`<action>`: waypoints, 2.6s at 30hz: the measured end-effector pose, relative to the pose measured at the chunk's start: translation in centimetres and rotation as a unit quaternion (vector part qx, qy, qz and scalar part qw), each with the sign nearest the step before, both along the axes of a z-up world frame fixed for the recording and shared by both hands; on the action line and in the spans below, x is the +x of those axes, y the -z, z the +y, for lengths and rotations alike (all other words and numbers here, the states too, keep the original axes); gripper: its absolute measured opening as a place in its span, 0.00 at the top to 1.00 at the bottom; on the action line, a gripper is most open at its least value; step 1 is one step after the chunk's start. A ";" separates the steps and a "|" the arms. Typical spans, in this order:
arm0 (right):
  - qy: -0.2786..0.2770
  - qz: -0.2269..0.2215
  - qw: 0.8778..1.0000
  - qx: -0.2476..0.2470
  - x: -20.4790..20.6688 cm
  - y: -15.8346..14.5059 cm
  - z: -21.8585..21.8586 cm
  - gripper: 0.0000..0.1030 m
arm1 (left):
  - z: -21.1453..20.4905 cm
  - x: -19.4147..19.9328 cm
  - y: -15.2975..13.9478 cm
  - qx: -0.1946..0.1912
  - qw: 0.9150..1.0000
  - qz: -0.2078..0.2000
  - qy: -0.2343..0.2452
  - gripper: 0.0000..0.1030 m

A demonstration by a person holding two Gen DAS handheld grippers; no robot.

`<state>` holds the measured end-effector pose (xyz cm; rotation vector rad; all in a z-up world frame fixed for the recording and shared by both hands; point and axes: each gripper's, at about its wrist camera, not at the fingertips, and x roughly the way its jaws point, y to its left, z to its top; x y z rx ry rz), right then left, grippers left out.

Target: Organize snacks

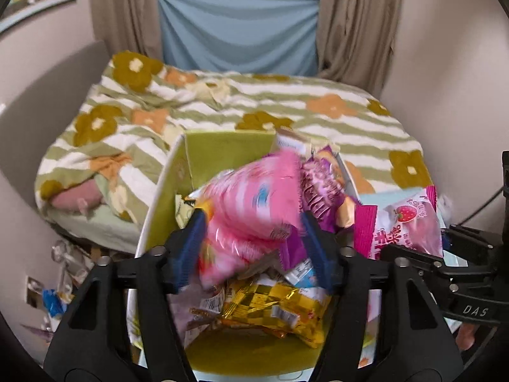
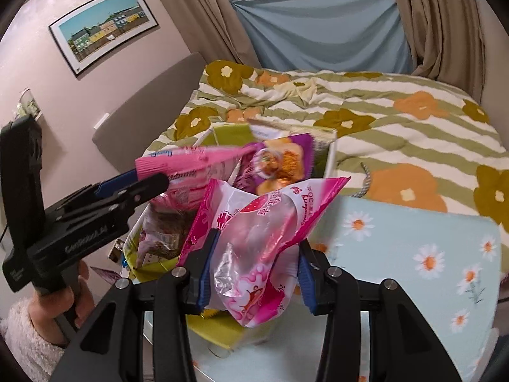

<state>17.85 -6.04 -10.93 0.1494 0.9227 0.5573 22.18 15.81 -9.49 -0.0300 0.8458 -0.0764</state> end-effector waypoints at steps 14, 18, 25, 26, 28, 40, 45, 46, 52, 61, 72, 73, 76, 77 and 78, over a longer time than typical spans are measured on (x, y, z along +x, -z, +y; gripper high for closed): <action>0.084 0.001 0.996 -0.043 -2.3 -2.3 1.2 0.60 | 3.4 -4.4 -1.9 0.000 0.998 -0.023 0.061 0.00; 0.094 -0.001 0.995 -0.041 -2.5 -3.9 0.9 0.60 | 4.4 -4.8 -1.4 -0.002 0.998 -0.014 0.062 0.00; 0.066 -0.015 0.997 -0.033 2.0 -5.6 4.7 0.60 | 5.4 -3.8 -0.6 0.005 0.998 0.000 0.060 0.00; 0.060 -0.014 0.998 -0.028 3.0 -5.4 5.5 0.60 | 5.6 -3.4 -0.5 0.006 0.998 0.002 0.059 0.00; 0.048 -0.007 0.999 -0.026 5.3 -4.9 7.3 0.60 | 5.7 -2.6 -0.1 0.011 0.998 0.009 0.058 0.00; 0.026 0.031 0.999 -0.030 13.0 -0.4 12.8 0.36 | 6.5 1.2 2.4 0.032 0.997 0.039 0.055 0.00; 0.046 0.010 0.999 -0.016 11.5 -1.7 10.9 0.00 | 6.5 1.0 2.4 0.032 0.998 0.040 0.038 0.00; 0.049 0.007 0.999 -0.018 11.0 -2.0 10.5 0.00 | 6.4 0.8 2.2 0.032 0.998 0.040 0.034 0.00; 0.054 -0.040 0.997 -0.028 7.0 -5.6 7.9 0.00 | 4.9 -1.4 -0.5 0.043 0.999 0.012 0.024 0.00; 0.100 -0.112 0.988 -0.041 -2.3 -12.5 1.4 0.00 | 0.8 -7.7 -7.0 0.051 0.997 -0.061 0.013 0.00; 0.179 -0.134 0.969 -0.108 -11.6 -12.9 -5.8 0.00 | -3.8 -14.9 -9.5 0.044 0.994 -0.099 0.019 0.00; 0.182 -0.135 0.967 -0.118 -12.3 -12.6 -6.0 0.00 | -4.1 -15.3 -9.5 0.046 0.994 -0.101 0.019 0.00; 0.193 -0.135 0.963 -0.128 -13.7 -12.0 -6.9 0.00 | -5.1 -16.7 -9.4 0.052 0.993 -0.106 0.024 0.00; 0.198 -0.136 0.962 -0.132 -14.1 -11.8 -7.0 0.00 | -5.3 -17.0 -9.3 0.051 0.993 -0.108 0.025 0.00; 0.203 -0.137 0.960 -0.136 -14.5 -11.7 -7.1 0.00 | -5.5 -17.4 -9.3 0.050 0.992 -0.110 0.027 0.00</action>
